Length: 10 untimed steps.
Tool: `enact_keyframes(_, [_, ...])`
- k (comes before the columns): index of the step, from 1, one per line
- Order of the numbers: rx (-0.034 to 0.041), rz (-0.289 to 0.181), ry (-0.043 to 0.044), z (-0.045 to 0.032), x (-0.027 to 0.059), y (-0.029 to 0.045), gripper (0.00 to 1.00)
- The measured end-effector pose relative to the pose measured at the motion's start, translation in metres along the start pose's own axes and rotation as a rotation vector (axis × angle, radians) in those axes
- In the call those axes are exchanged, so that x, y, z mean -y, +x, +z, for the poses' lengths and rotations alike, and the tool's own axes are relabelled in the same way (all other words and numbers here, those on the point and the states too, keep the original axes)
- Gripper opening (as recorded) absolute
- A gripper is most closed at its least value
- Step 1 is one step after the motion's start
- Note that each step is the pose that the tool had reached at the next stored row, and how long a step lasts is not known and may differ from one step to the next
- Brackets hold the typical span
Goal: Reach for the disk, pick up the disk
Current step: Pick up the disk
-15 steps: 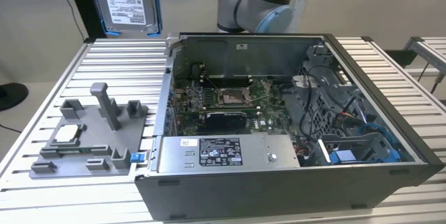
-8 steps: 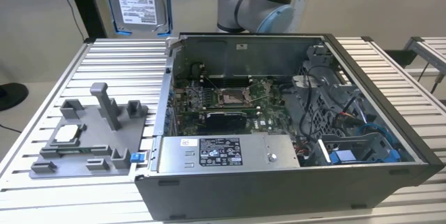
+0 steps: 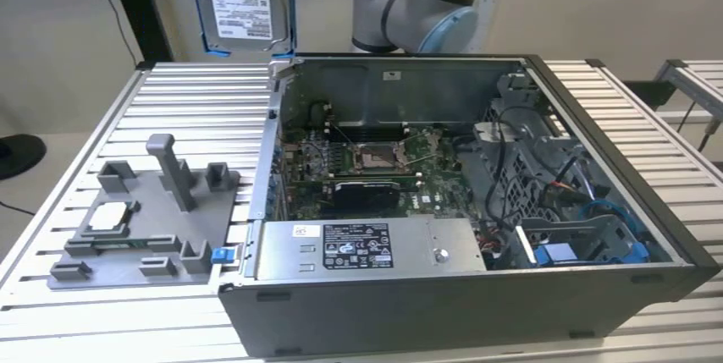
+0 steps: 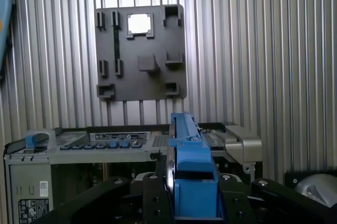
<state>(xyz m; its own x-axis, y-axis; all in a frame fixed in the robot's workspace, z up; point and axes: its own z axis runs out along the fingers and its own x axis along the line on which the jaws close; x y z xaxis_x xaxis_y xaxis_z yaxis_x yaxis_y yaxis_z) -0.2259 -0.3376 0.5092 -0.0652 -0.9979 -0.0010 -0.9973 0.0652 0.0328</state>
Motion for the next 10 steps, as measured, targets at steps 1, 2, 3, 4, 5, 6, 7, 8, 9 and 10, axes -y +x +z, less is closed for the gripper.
enact_keyframes(1, [0.0000, 0.000, -0.0001, -0.0001, 0.0031, -0.0002, 0.00])
enact_keyframes(2, [0.0000, 0.000, -0.0001, -0.0002, 0.0063, -0.0004, 0.00])
enact_keyframes(3, [0.0000, 0.000, -0.0002, -0.0003, 0.0095, -0.0006, 0.00])
enact_keyframes(4, [-0.0001, 0.000, -0.0003, -0.0004, 0.0126, -0.0008, 0.00])
enact_keyframes(5, [0.0000, 0.000, -0.0004, -0.0005, 0.0156, -0.0010, 0.00])
enact_keyframes(6, [-0.0001, 0.000, -0.0004, -0.0006, 0.0189, -0.0012, 0.00])
enact_keyframes(7, [0.0000, 0.000, -0.0004, -0.0007, 0.0220, -0.0014, 0.00])
enact_keyframes(8, [0.0000, 0.000, -0.0005, -0.0008, 0.0250, -0.0016, 0.00])
enact_keyframes(9, [-0.0001, 0.000, -0.0005, -0.0009, 0.0278, -0.0018, 0.00])
enact_keyframes(10, [0.0000, 0.000, -0.0005, -0.0010, 0.0310, -0.0020, 0.00])
